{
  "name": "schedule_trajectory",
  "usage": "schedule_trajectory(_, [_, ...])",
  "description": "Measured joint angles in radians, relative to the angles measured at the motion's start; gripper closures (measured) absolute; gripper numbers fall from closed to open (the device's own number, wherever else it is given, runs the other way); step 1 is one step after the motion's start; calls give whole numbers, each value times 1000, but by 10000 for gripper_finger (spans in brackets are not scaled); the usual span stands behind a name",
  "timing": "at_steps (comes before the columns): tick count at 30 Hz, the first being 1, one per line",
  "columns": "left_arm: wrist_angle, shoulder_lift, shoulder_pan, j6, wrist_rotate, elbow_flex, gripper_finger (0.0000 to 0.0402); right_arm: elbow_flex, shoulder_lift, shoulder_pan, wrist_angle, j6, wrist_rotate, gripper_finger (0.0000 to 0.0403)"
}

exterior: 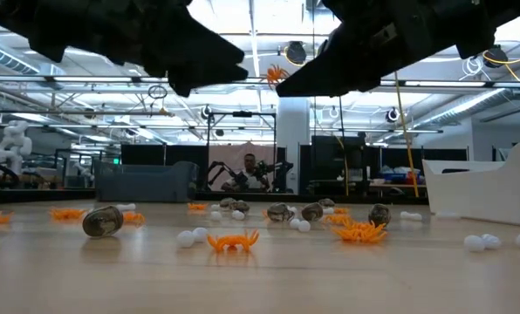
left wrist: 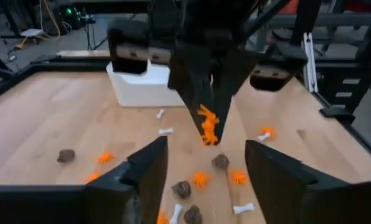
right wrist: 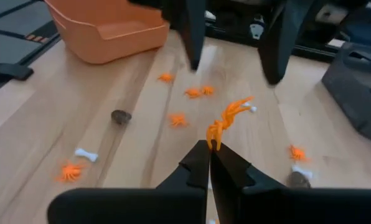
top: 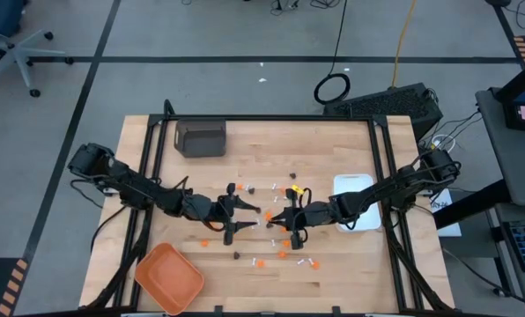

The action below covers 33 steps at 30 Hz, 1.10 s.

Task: Sort Halloween decoration
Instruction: Put the orange spider toy into the black bin

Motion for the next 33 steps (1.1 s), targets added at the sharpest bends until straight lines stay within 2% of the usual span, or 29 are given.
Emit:
schedule_trajectory(4, [142, 74, 0, 0, 1, 0, 156, 0, -1, -5, 9, -20, 0, 403])
schedule_trajectory(9, [256, 134, 8, 0, -3, 0, 153, 0, -1, -5, 9, -43, 0, 403])
schedule_trajectory(14, [261, 142, 42, -29, 4, 0, 153, 0, -1, -5, 9, -62, 0, 403])
schedule_trajectory(21, [256, 142, 84, -53, 112, 0, 156, 0, -1, -14, 40, -99, -1, 403])
schedule_trajectory(24, [256, 142, 87, -53, 157, 0, 170, 0, -2, -24, 48, -102, -4, 403])
schedule_trajectory(33, [256, 142, 87, -52, 155, 0, 251, 0, -2, -43, 47, -101, -5, 403])
